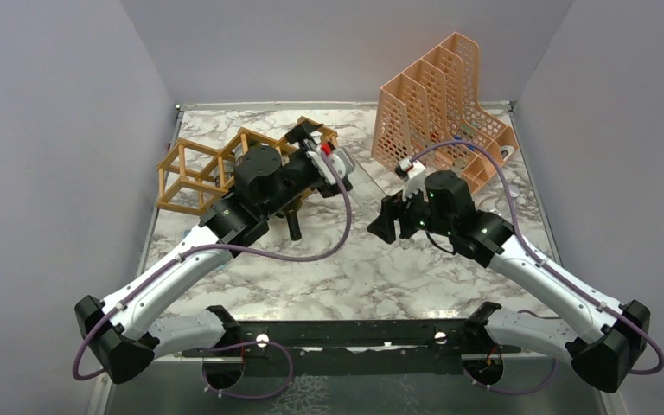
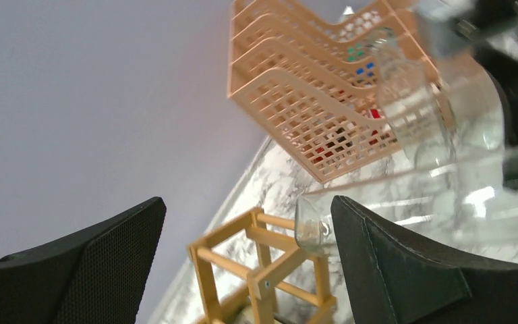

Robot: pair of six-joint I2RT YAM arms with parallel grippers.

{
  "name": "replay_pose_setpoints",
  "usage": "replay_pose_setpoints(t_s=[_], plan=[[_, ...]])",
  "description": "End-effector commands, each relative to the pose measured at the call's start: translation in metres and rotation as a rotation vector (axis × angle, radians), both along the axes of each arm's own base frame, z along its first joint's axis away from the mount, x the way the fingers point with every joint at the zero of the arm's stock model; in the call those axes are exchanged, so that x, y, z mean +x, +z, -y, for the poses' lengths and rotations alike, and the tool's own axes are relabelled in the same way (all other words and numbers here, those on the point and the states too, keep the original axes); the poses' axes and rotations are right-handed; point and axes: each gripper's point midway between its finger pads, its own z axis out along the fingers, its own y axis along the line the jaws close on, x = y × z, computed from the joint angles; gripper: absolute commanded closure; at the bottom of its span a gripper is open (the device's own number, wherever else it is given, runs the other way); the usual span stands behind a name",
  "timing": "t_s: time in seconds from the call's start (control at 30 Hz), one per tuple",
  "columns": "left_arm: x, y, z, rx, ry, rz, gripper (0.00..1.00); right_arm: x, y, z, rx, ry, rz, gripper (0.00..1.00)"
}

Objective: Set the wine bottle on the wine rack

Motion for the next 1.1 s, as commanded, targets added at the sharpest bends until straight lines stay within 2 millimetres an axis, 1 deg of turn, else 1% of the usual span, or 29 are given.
replay_pose_setpoints(t_s=[0.0,0.07,0.2,0.37,0.47,0.6,0.67,0.77,0.87,1.0,1.07], plan=[[0.010,0.037,-0.037,-0.422,0.263,-0.186,0.01,-0.001,0.017,-0.033,0.152,0.112,0.021,0.96],[0.007,0.043,-0.042,-0.449,0.272,-0.191,0.01,-0.003,0.012,-0.041,0.165,0.132,-0.004,0.96],[0.010,0.051,-0.063,-0.554,0.387,-0.219,0.01,-0.005,0.004,-0.048,0.160,0.138,-0.036,0.96],[0.008,0.053,-0.072,-0.569,0.427,-0.247,0.01,-0.005,-0.007,-0.054,0.163,0.145,-0.061,0.96],[0.011,0.055,-0.083,-0.585,0.487,-0.243,0.01,-0.003,-0.009,-0.066,0.178,0.153,-0.073,0.96],[0.021,0.054,-0.097,-0.614,0.579,-0.249,0.01,0.002,-0.011,-0.083,0.185,0.151,-0.079,0.96],[0.029,0.049,-0.103,-0.606,0.621,-0.266,0.01,0.010,-0.015,-0.090,0.190,0.132,-0.081,0.96],[0.041,0.039,-0.114,-0.607,0.669,-0.303,0.01,0.023,-0.015,-0.094,0.201,0.077,-0.069,0.97],[0.052,0.029,-0.124,-0.621,0.682,-0.353,0.01,0.036,-0.010,-0.093,0.225,0.005,-0.042,0.98],[0.063,0.018,-0.151,-0.656,0.752,-0.395,0.01,0.050,-0.011,-0.084,0.217,-0.093,-0.024,0.99],[0.068,0.010,-0.161,-0.666,0.790,-0.417,0.01,0.055,-0.013,-0.081,0.212,-0.127,-0.021,0.99]])
